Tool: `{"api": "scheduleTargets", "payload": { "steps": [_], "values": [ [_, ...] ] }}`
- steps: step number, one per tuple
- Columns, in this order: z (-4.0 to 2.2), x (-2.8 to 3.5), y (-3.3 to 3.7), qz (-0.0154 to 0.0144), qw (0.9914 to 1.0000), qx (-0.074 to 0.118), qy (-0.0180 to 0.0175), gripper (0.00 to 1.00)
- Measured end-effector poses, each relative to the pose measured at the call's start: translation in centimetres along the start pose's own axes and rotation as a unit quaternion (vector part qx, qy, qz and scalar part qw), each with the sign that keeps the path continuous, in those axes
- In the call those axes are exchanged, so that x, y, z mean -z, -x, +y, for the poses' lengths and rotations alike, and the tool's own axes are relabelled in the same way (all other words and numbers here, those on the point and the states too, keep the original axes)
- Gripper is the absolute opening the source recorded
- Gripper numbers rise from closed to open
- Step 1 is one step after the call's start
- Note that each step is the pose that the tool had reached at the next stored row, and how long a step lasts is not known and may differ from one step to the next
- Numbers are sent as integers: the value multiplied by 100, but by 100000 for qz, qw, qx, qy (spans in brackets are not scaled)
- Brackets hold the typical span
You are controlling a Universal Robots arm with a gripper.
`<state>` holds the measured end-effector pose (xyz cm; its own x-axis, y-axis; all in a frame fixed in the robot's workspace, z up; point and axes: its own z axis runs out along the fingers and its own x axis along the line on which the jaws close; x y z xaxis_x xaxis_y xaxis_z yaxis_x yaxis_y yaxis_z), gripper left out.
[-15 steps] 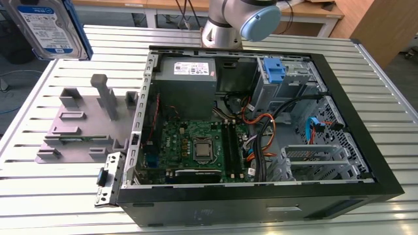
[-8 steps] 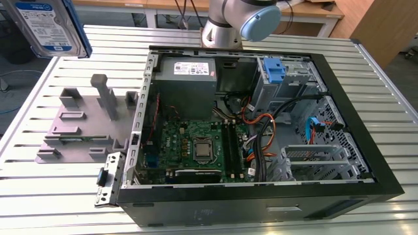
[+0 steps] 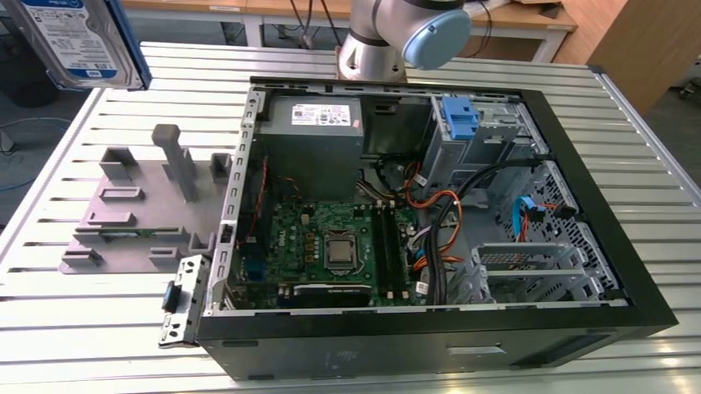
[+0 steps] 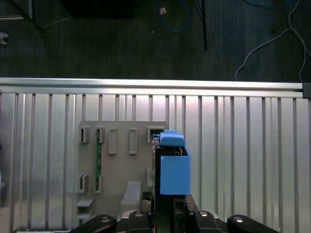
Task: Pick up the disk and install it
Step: 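Pick up the disk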
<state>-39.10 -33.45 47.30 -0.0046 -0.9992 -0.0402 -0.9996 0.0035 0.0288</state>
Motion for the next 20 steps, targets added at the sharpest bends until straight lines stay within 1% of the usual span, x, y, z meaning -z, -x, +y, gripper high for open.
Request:
{"api": "scheduleTargets", "payload": {
  "steps": [5, 11, 13, 20],
  "values": [
    [1, 31, 2, 5, 100000, -2, 7, 35],
    [4, 140, 6, 2, 100000, -2, 3, 35],
    [5, 164, 7, 4, 100000, -3, 7, 35],
    [5, 173, 8, 3, 100000, -3, 4, 35]
  ]
}}
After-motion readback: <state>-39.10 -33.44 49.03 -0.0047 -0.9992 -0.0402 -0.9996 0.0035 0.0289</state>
